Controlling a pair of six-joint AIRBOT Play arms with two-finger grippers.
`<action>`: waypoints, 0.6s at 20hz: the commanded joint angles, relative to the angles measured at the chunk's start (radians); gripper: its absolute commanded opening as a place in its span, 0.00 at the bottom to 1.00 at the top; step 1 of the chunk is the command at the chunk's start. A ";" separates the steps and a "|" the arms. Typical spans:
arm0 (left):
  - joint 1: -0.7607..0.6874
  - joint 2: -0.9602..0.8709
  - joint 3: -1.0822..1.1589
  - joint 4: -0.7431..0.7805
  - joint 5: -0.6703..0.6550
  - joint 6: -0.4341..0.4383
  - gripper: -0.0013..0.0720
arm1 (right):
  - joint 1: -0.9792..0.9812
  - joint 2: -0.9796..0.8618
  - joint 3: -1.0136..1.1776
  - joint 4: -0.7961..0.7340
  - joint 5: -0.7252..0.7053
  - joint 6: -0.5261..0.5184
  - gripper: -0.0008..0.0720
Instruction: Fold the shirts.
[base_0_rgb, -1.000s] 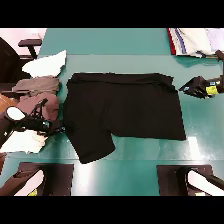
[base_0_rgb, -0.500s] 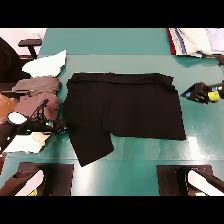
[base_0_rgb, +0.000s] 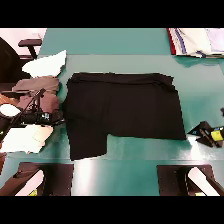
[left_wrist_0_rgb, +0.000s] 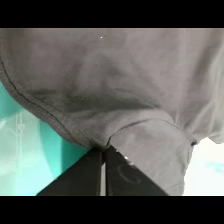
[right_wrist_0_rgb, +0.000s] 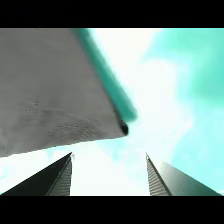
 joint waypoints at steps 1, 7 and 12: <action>0.001 0.001 0.009 0.000 -0.005 0.003 0.05 | -0.069 0.017 -0.141 0.081 -0.086 -0.011 0.71; 0.001 0.001 0.009 0.000 0.004 0.002 0.05 | 0.084 0.015 -0.155 0.190 -0.274 0.000 0.70; 0.001 0.002 0.030 0.000 0.000 0.003 0.05 | 0.211 0.030 -0.135 0.192 -0.292 -0.028 0.05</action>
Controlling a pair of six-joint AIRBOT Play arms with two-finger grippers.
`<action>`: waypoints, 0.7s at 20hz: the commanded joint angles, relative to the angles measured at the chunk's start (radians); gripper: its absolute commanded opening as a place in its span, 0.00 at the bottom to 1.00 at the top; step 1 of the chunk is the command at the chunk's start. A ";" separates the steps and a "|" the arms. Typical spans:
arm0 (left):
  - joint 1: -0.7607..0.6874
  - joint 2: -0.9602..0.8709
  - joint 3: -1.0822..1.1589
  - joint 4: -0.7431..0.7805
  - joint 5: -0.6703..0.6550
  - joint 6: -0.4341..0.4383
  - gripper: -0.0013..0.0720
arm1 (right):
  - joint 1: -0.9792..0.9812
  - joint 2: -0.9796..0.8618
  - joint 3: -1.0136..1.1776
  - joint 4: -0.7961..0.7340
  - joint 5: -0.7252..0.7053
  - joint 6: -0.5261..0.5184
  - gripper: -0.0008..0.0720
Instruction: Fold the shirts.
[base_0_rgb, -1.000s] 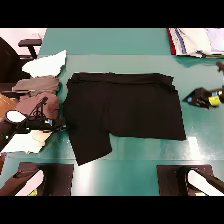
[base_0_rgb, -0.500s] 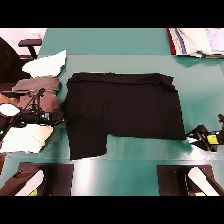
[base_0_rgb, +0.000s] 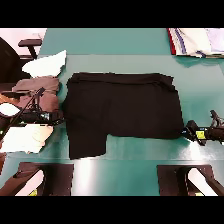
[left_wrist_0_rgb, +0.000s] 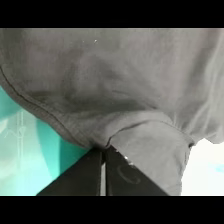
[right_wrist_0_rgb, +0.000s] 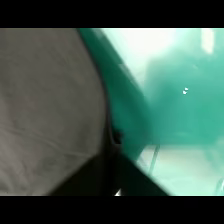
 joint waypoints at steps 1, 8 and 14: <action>0.001 0.016 0.045 0.000 -0.009 -0.002 0.05 | 0.082 0.032 0.045 0.024 -0.003 -0.028 0.04; 0.001 0.227 0.687 0.000 -0.080 -0.092 0.05 | 0.135 0.266 0.695 0.014 0.114 -0.029 0.04; 0.001 0.225 1.352 0.032 -0.048 -0.140 0.05 | 0.135 0.240 1.373 -0.143 0.237 -0.019 0.04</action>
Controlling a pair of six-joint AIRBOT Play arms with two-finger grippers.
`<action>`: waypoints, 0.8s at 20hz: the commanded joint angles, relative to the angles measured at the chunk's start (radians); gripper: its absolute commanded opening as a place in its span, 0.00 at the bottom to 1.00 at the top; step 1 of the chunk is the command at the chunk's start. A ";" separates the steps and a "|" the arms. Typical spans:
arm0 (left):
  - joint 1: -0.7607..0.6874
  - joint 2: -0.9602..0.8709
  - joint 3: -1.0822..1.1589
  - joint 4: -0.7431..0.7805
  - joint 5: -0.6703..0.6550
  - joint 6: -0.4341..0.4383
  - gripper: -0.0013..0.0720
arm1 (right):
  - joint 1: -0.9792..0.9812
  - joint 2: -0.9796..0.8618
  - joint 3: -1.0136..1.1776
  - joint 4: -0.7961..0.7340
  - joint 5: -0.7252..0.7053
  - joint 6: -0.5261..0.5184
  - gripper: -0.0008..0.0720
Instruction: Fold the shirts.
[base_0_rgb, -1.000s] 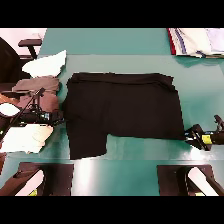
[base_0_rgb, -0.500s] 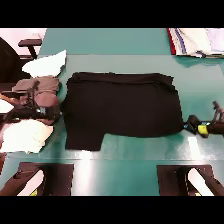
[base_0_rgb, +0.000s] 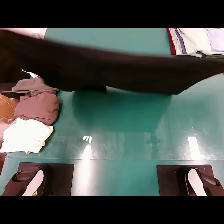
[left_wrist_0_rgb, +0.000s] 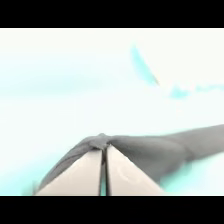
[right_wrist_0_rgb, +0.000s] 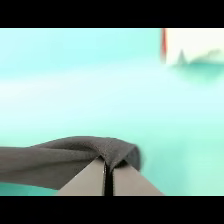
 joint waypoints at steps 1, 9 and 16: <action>0.001 0.003 0.352 0.052 0.046 -0.055 0.05 | 0.003 -0.041 0.405 -0.133 0.124 0.010 0.04; 0.001 -0.076 0.370 0.089 -0.077 -0.137 0.05 | 0.004 -0.177 0.559 -0.159 0.245 0.061 0.04; -0.027 -0.375 -0.026 0.059 -0.286 -0.122 0.05 | 0.029 -0.332 0.076 -0.148 0.262 0.057 0.04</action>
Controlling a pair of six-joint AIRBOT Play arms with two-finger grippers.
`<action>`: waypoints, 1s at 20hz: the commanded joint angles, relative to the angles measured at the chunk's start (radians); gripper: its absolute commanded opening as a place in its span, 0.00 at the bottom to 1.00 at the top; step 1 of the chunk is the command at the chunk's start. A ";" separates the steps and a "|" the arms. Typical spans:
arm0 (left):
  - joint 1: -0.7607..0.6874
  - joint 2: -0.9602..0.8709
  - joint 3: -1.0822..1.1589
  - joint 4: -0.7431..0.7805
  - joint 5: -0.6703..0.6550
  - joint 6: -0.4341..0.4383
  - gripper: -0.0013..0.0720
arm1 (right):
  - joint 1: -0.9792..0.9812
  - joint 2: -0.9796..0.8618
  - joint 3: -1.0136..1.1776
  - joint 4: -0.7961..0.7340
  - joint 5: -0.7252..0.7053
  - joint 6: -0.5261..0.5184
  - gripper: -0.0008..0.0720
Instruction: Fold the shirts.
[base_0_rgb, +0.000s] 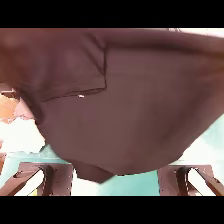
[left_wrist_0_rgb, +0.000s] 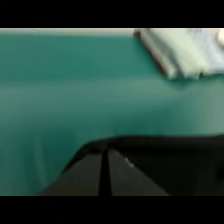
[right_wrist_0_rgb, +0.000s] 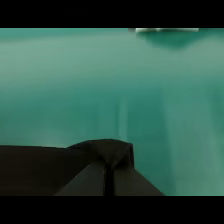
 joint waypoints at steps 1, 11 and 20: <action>-0.048 -0.160 -0.204 0.005 -0.035 0.028 0.05 | 0.043 -0.124 -0.182 -0.002 -0.001 -0.011 0.04; -0.140 -0.723 -0.043 0.100 0.325 0.052 0.05 | 0.172 -0.764 0.056 0.002 -0.151 0.012 0.04; -0.143 -0.789 0.074 0.167 0.008 0.104 0.05 | 0.183 -0.795 0.136 -0.020 -0.047 -0.013 0.04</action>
